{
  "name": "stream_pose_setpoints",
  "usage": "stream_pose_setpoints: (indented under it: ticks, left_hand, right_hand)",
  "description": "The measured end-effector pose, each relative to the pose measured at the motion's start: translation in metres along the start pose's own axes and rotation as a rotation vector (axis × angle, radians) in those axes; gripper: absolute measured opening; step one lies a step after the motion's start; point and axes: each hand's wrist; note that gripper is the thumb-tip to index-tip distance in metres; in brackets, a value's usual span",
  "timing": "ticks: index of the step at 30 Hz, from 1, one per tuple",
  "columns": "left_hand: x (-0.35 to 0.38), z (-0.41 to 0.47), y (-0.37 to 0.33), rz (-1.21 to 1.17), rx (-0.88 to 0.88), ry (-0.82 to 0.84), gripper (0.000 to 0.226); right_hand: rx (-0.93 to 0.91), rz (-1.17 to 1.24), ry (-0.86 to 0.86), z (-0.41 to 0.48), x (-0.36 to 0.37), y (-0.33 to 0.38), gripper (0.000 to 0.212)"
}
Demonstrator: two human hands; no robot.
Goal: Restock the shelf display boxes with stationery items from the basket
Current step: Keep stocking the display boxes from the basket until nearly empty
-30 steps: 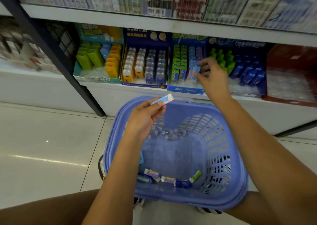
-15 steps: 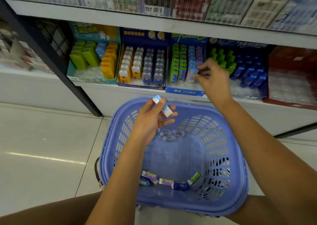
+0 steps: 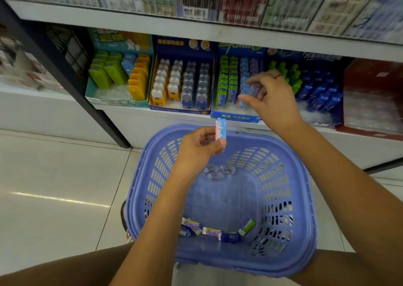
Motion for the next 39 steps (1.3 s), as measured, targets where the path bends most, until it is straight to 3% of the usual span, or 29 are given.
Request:
stream_pose_setpoints:
  ticks: [4,7,10,12,15,26,31,33,34,37,39]
  left_hand:
    - [0.005,0.004,-0.011,0.162,0.184,-0.028,0.02]
    - [0.011,0.011,-0.017,0.341,0.332,-0.048,0.027]
    - [0.017,0.025,-0.015,0.78,0.433,-0.019,0.049]
    - [0.019,0.033,-0.01,1.079,0.447,0.051,0.059]
    - [0.019,0.039,-0.004,1.28,0.469,0.107,0.065]
    - [0.012,0.042,-0.004,1.258,0.521,0.136,0.065]
    - [0.004,0.03,0.014,0.955,0.593,-0.029,0.036]
    - [-0.004,0.03,0.037,0.937,0.487,-0.052,0.021]
    - [-0.009,0.03,0.052,0.996,0.375,-0.008,0.018]
    - [-0.025,0.028,0.101,1.261,0.012,0.335,0.028]
    - [-0.036,0.021,0.132,1.369,-0.173,0.591,0.037]
  right_hand:
    - [0.131,0.433,0.361,-0.025,-0.005,0.026,0.016]
    - [0.111,0.444,0.187,-0.024,-0.009,0.024,0.013]
    - [0.111,0.335,-0.069,-0.013,-0.015,0.009,0.015]
    - [0.113,0.261,-0.108,-0.008,-0.011,-0.002,0.015]
    - [0.101,0.185,-0.078,-0.008,0.001,-0.012,0.017]
    - [-0.066,0.006,-0.071,-0.013,0.012,-0.016,0.02]
    - [-0.08,0.025,-0.084,-0.021,0.008,-0.008,0.021]
    - [-0.009,0.052,0.058,-0.039,0.019,-0.008,0.017]
    - [0.054,0.015,0.235,-0.052,0.03,-0.011,0.017]
    - [0.249,-0.188,0.935,-0.096,0.072,-0.028,0.025]
    - [0.28,-0.352,1.29,-0.125,0.1,-0.046,0.035]
Point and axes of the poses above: each hand's wrist, its own z-axis towards the middle knuckle, its own x-axis out of the palm, y = z × x, and after that the axes turned 4 degrees about z, right-handed
